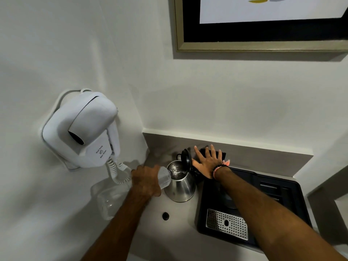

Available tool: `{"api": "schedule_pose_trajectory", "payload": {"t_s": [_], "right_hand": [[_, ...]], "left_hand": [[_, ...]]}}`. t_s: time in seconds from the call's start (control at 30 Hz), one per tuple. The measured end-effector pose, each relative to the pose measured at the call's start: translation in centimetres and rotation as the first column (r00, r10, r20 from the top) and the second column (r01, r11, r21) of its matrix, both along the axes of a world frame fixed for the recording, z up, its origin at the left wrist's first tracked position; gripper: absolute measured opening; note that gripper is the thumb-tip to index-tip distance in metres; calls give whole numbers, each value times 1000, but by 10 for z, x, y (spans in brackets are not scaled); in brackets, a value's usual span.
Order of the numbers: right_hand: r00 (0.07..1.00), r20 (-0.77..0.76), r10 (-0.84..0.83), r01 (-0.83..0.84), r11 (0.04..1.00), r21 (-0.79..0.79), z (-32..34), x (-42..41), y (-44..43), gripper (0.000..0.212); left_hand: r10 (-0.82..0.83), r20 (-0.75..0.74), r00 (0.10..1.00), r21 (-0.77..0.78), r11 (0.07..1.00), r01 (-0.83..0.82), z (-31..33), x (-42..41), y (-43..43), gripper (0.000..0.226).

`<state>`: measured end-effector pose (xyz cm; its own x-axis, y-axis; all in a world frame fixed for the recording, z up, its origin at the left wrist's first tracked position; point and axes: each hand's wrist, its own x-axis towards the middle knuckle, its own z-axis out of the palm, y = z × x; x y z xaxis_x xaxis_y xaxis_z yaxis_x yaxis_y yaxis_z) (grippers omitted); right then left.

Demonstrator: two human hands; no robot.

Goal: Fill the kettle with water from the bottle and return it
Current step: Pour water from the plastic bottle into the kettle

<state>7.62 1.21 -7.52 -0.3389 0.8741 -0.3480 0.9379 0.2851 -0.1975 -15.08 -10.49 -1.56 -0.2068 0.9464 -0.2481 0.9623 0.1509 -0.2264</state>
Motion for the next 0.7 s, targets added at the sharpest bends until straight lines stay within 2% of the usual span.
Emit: {"api": "schedule_pose_trajectory", "payload": {"t_s": [0.33,0.5,0.7], "right_hand": [[1000,-11,-18,18,1000,-10,0,0,-1,75],[1000,-5,-3,3,1000,-12,2,-1,-1,74],[1000,6,-6,6,1000,-18,8,-1,-3,72]], "left_hand": [[32,43,999,40,999,-34,-14,-4,-4,93],[112,241,964,147,978,-151,-34,-12,-21,99],[138,386,912,328,904,-275,-62,-19,-50,98]]}}
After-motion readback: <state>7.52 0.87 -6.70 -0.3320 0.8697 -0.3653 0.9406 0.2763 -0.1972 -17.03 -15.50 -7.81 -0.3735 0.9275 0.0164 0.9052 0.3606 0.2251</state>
